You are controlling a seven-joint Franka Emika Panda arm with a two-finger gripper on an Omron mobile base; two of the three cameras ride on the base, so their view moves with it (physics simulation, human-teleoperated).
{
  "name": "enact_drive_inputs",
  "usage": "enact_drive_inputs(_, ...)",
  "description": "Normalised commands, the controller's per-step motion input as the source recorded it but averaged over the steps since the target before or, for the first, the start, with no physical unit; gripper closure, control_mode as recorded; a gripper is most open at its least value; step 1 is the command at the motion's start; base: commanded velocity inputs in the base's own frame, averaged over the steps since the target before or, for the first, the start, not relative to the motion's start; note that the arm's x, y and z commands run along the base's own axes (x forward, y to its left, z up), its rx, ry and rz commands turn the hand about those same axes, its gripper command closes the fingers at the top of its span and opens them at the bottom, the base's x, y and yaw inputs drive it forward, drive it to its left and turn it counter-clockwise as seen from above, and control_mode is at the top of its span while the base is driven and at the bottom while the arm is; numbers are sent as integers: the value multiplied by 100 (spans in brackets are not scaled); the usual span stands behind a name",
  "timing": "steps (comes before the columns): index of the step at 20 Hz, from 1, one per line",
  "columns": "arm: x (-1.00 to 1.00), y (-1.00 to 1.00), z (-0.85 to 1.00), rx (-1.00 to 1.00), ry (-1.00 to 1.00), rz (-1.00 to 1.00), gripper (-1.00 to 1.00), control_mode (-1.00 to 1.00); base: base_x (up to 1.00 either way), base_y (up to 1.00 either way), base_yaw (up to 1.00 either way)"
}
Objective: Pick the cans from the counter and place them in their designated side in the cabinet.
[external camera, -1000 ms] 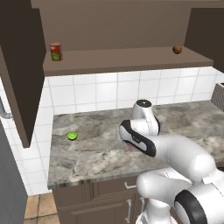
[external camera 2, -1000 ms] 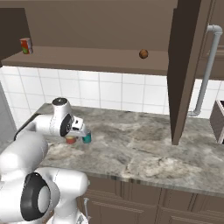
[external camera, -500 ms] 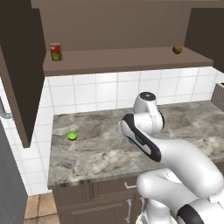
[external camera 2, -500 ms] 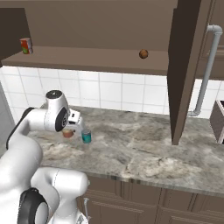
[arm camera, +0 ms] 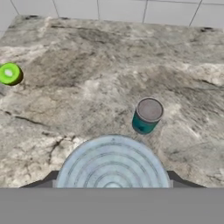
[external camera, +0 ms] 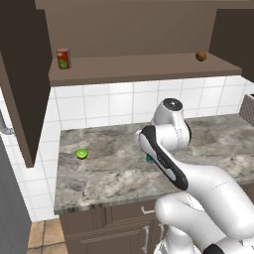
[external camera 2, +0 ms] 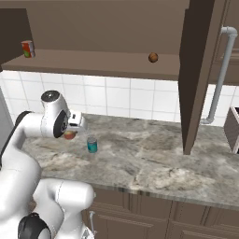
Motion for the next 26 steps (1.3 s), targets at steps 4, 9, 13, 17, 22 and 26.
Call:
enact_drive_inputs(4, -1, 2, 26, 0, -14, 5, 100, -100, 0, 0, 0)
enact_drive_inputs(9, 0, 6, 26, 0, -14, 6, 100, -100, 0, 0, 0)
enact_drive_inputs(13, -8, 8, 33, 0, -9, 5, 100, -100, 0, 0, 0)
enact_drive_inputs(17, -17, 8, 40, 0, 0, 3, 100, -100, 0, 0, 0)
enact_drive_inputs(22, -19, 6, 41, 0, 6, 2, 100, -100, 0, 0, 0)
enact_drive_inputs(26, -18, 6, 36, 0, 4, 2, 100, -100, 0, 0, 0)
